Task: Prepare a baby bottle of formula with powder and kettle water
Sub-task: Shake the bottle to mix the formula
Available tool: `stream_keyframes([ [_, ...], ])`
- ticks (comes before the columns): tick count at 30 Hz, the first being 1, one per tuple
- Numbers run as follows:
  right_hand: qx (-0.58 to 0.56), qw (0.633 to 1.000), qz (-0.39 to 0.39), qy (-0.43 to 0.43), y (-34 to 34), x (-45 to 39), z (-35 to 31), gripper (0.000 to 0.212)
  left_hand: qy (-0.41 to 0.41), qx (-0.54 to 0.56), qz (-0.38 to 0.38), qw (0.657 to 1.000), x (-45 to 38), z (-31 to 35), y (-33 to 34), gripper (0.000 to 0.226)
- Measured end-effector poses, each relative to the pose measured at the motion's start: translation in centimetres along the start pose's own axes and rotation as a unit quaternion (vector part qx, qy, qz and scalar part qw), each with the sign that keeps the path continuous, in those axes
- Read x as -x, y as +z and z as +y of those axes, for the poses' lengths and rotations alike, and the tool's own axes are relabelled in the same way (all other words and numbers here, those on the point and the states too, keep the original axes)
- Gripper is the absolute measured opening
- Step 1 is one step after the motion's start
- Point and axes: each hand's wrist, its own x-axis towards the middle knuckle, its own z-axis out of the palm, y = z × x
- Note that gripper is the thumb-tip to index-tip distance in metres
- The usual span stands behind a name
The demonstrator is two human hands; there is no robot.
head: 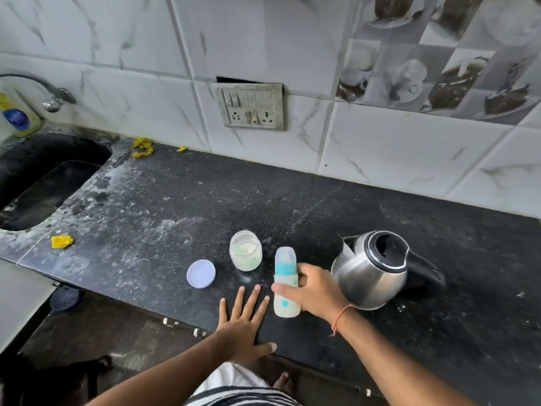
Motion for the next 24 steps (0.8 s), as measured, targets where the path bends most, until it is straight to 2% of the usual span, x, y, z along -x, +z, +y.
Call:
stream_keyframes([
  [2, -0.005, 0.999, 0.037, -0.034, -0.2, -0.4, 0.2, 0.055, -0.002, 0.003, -0.007, 1.000, -0.2, -0.3, -0.1, 0.118],
  [4, -0.085, 0.992, 0.095, -0.021, -0.3, -1.2, 0.4, 0.052, 0.002, 0.005, -0.007, 1.000, -0.4, 0.0, -0.5, 0.116],
  [5, -0.073, 0.994, 0.077, -0.011, -0.3, -1.4, 0.3, 0.055, 0.003, 0.011, -0.011, 1.000, -0.5, 0.2, -0.4, 0.116],
  [6, -0.038, 0.999, 0.027, -0.002, 0.2, -1.4, 0.0, 0.059, 0.002, 0.014, -0.016, 1.000, -0.5, 0.1, -0.3, 0.116],
  [8, 0.007, 1.000, 0.006, 0.006, 0.7, -1.0, 0.5, 0.061, 0.008, 0.013, -0.024, 1.000, -0.4, -0.5, -0.3, 0.116],
  [10, -0.051, 0.995, 0.079, -0.026, 0.8, -1.2, 0.7, 0.048, 0.018, 0.022, -0.033, 0.999, -0.6, -0.8, -0.2, 0.117],
  [11, -0.105, 0.988, 0.115, -0.005, 1.1, -1.7, 1.1, 0.040, 0.024, 0.024, -0.034, 0.999, -0.7, -0.9, -0.3, 0.117],
  [12, -0.142, 0.984, 0.108, 0.027, 1.3, -1.8, 0.7, 0.039, 0.025, 0.026, -0.035, 0.999, -0.7, -0.8, -0.3, 0.118],
  [14, -0.071, 0.996, -0.011, 0.045, 2.3, -1.7, 0.5, 0.055, 0.023, 0.027, -0.042, 0.998, -0.6, -1.0, -0.2, 0.118],
  [15, -0.030, 0.998, -0.042, 0.035, 2.7, -1.4, 0.8, 0.063, 0.027, 0.025, -0.043, 0.998, -0.6, -1.2, -0.1, 0.118],
  [17, -0.066, 0.998, -0.002, 0.012, 3.2, -1.4, 0.9, 0.070, 0.036, 0.025, -0.044, 0.998, -0.7, -1.3, -0.1, 0.118],
  [18, -0.106, 0.993, 0.049, 0.023, 3.4, -2.0, 1.4, 0.065, 0.039, 0.030, -0.045, 0.998, -0.8, -1.3, -0.2, 0.118],
  [19, -0.128, 0.989, 0.062, 0.039, 3.4, -2.0, 1.0, 0.060, 0.042, 0.033, -0.043, 0.998, -0.9, -1.2, -0.2, 0.118],
  [22, -0.031, 0.999, -0.033, 0.030, 4.0, -1.9, 0.3, 0.063, 0.043, 0.030, -0.045, 0.998, -0.5, -1.6, -0.3, 0.115],
  [23, -0.034, 0.999, -0.028, 0.024, 4.1, -1.9, 0.5, 0.063, 0.047, 0.028, -0.047, 0.997, -0.4, -1.7, -0.4, 0.115],
  [24, -0.059, 0.998, 0.009, 0.009, 4.0, -2.1, 0.4, 0.058, 0.050, 0.028, -0.047, 0.997, -0.4, -1.8, -0.4, 0.116],
])
